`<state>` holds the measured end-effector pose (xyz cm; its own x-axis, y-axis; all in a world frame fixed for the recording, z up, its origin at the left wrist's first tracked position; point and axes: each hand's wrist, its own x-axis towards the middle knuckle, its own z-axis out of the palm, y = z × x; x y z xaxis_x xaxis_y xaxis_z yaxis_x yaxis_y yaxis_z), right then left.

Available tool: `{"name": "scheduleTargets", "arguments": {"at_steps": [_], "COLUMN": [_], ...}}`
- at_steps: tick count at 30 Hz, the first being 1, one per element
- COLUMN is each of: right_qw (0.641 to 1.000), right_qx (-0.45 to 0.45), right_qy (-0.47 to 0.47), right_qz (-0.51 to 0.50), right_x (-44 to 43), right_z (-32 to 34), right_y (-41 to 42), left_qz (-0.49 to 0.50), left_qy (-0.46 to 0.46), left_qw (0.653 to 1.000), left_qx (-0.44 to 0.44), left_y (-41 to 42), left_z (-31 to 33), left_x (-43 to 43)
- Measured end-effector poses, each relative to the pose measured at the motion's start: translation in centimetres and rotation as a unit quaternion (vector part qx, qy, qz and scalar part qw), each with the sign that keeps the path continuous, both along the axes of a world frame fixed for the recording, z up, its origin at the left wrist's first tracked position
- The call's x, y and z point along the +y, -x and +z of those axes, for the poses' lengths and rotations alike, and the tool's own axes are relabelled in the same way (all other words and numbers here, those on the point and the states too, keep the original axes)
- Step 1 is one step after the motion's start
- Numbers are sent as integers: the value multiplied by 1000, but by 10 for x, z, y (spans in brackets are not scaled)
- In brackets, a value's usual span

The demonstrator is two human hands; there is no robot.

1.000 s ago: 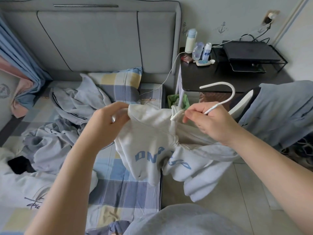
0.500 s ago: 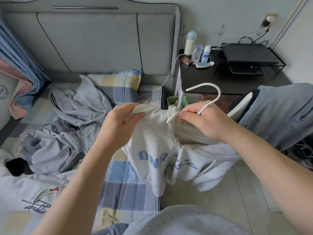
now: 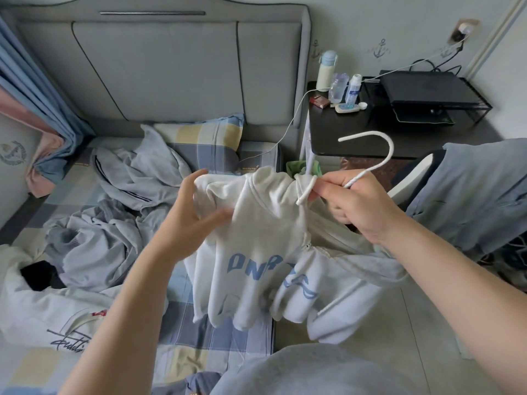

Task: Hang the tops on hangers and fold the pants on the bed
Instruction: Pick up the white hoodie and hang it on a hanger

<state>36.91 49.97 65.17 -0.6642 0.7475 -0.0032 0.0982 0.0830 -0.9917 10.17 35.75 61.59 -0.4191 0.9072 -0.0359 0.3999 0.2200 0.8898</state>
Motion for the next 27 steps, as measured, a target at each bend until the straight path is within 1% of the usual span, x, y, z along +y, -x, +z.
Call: {"name": "scheduleTargets", "arguments": {"at_steps": [2,3,5,8,11,13,15,16,17,19,21,24,27], "right_qw": [1000,1000,1000,999,997,996,997,998,999,999,998,993,992], "right_qx": [15,17,12,-20,-43,-29,0,8,11,2,-15,-20,-30], "right_qy": [13,15,16,25,35,40,29,19,8,-20,-55,-105,-115], "right_qz": [2,5,10,24,62,77,67,56,46,29,29,42,49], "right_x": [0,1,3,11,10,4,0,-1,-2,-2,-3,-6,-5], "right_z": [1,2,3,2,-1,-4,-7,-9,-10,-9,-8,-4,-2], "right_y": [-2,-2,-4,-10,-12,-8,-5,-3,-2,1,4,8,8], "left_qz": [72,115,181,243,275,286,261,228,177,49,-53,-98,-138], "left_qy": [-53,-86,-152,-241,-258,-230,-133,-84,-67,-90,-75,-38,-26], "left_qw": [995,987,963,926,910,918,945,958,967,969,962,960,956], "left_qx": [35,64,127,161,173,152,143,151,171,223,256,260,259], "left_y": [-5,-6,-8,-1,7,10,15,17,17,8,-8,-21,-27], "left_z": [-16,-20,-23,-11,6,15,19,20,22,30,38,45,49], "left_x": [-5,-7,-11,-15,-7,3,11,13,13,11,11,15,17]}}
